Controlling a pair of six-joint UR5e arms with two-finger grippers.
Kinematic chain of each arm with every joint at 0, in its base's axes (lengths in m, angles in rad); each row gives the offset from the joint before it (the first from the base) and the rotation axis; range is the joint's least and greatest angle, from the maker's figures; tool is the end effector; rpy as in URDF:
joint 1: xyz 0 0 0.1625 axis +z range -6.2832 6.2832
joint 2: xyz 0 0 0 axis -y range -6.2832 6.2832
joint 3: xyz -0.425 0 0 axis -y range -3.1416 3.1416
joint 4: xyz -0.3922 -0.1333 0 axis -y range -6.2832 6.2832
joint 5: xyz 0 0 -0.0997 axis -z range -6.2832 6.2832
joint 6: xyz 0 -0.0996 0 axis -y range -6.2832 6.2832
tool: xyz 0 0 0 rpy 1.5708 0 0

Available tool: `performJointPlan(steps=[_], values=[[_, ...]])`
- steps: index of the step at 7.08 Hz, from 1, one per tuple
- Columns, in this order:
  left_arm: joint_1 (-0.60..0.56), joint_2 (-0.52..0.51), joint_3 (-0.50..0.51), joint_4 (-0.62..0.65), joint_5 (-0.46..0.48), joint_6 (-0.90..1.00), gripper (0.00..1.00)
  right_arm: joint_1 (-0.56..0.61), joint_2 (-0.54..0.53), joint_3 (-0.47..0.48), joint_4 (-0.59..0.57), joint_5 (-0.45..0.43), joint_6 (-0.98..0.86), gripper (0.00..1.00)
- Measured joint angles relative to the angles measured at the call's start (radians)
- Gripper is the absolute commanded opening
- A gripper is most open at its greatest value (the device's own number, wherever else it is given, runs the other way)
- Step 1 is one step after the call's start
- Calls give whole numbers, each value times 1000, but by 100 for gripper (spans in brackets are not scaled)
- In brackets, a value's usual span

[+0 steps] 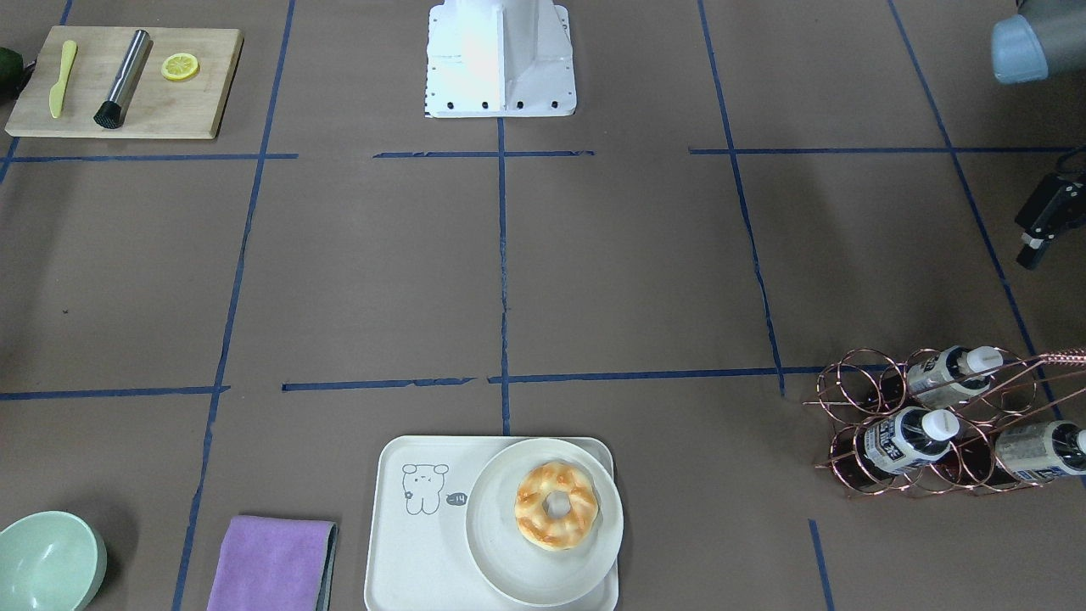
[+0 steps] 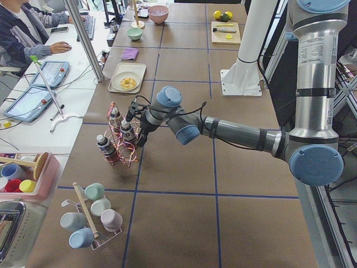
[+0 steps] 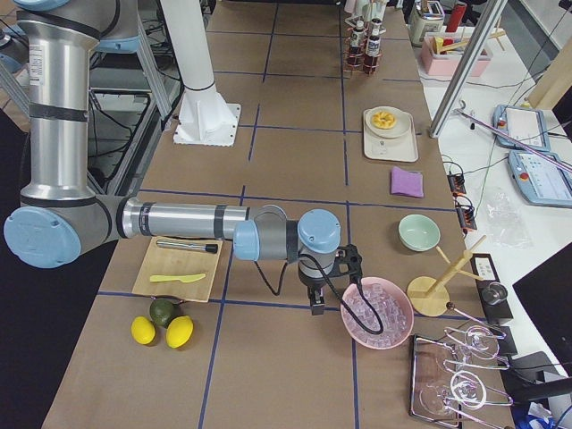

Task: Place tea on tray
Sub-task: 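Lower the left gripper onto a dark tea bottle in the rack and grasp it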

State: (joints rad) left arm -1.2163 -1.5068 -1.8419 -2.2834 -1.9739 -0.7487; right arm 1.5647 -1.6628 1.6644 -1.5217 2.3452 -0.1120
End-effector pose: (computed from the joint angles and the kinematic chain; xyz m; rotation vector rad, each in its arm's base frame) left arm 0.0817 -0.4922 0.4822 0.5762 0.7938 -0.1768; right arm 0.0609 -0.4567 0.6511 0.0891 -0.7712 -0.1317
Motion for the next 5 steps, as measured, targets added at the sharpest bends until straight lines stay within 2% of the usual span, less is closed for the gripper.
performJointPlan(steps=[2, 3, 5], values=[[143, 0, -27, -33, 235, -128, 100, 0, 0, 0, -1, 0, 0, 100], [186, -5, -22, -48, 324, -157, 100, 1, 0, 0, -1, 0, 0, 100], [225, -65, 14, -63, 407, -172, 98, 0, 0, 0, -1, 0, 0, 100]])
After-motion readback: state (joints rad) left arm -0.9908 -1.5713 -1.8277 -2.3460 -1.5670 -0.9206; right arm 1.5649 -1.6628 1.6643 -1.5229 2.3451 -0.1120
